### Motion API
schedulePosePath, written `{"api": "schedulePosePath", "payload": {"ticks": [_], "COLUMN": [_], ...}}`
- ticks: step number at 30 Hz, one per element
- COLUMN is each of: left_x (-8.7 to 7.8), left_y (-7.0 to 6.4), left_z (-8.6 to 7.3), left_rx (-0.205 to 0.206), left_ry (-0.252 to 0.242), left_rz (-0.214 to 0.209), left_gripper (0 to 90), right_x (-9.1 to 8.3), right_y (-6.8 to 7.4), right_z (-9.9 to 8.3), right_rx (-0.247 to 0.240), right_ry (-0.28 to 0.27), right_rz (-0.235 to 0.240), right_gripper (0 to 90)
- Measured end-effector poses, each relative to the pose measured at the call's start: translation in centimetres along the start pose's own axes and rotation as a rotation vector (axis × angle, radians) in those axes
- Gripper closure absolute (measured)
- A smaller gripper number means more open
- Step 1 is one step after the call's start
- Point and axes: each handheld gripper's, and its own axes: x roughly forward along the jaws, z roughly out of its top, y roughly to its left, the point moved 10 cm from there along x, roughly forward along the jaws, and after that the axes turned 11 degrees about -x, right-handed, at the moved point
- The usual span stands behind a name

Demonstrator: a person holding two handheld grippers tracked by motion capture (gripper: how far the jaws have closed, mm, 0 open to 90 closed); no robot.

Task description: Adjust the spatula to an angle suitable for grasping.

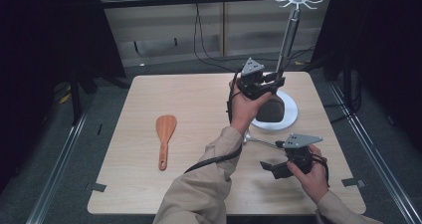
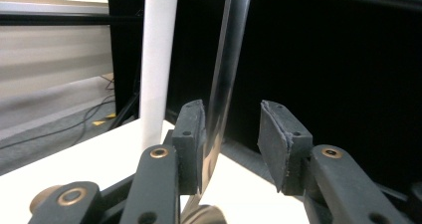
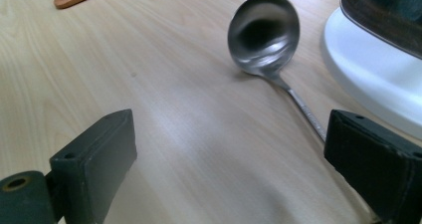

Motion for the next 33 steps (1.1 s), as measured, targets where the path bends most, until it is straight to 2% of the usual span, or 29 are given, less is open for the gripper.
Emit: {"api": "schedulePosePath", "payload": {"ticks": [3, 6, 12, 16, 20, 24, 27, 31, 33], "left_x": [-0.4, -0.9, -2.4, -3.4, -4.3, -5.3, -6.1, -7.1, -7.6], "left_y": [0.0, -0.1, -0.3, 0.1, 0.2, 0.3, 0.5, 0.9, 1.2], "left_z": [0.1, 0.2, 0.1, -0.4, -0.9, -1.2, -1.5, -1.8, -2.1], "left_rx": [0.013, 0.007, 0.000, 0.014, 0.025, 0.020, 0.028, 0.029, 0.028], "left_ry": [0.000, -0.007, -0.009, -0.004, 0.009, 0.012, 0.018, 0.019, 0.023], "left_rz": [0.001, -0.001, -0.009, 0.012, 0.028, 0.043, 0.058, 0.077, 0.085], "left_gripper": [60.5, 59.9, 52.1, 45.8, 39.0, 33.0, 28.4, 25.4, 23.6], "right_x": [-0.3, -0.6, -1.5, -1.8, -2.1, -2.2, -2.7, -2.7, -2.8], "right_y": [-0.5, -1.1, -2.5, -3.6, -4.2, -4.6, -5.0, -5.4, -5.6], "right_z": [0.2, 0.6, 1.8, 2.8, 4.1, 5.1, 6.1, 6.8, 7.2], "right_rx": [0.008, 0.020, 0.035, 0.068, 0.076, 0.078, 0.076, 0.069, 0.081], "right_ry": [-0.012, -0.042, -0.112, -0.160, -0.207, -0.237, -0.290, -0.289, -0.297], "right_rz": [-0.020, -0.051, -0.106, -0.183, -0.237, -0.264, -0.305, -0.314, -0.321], "right_gripper": [6.0, 6.0, 6.4, 8.1, 12.4, 16.0, 21.0, 29.9, 31.7]}}
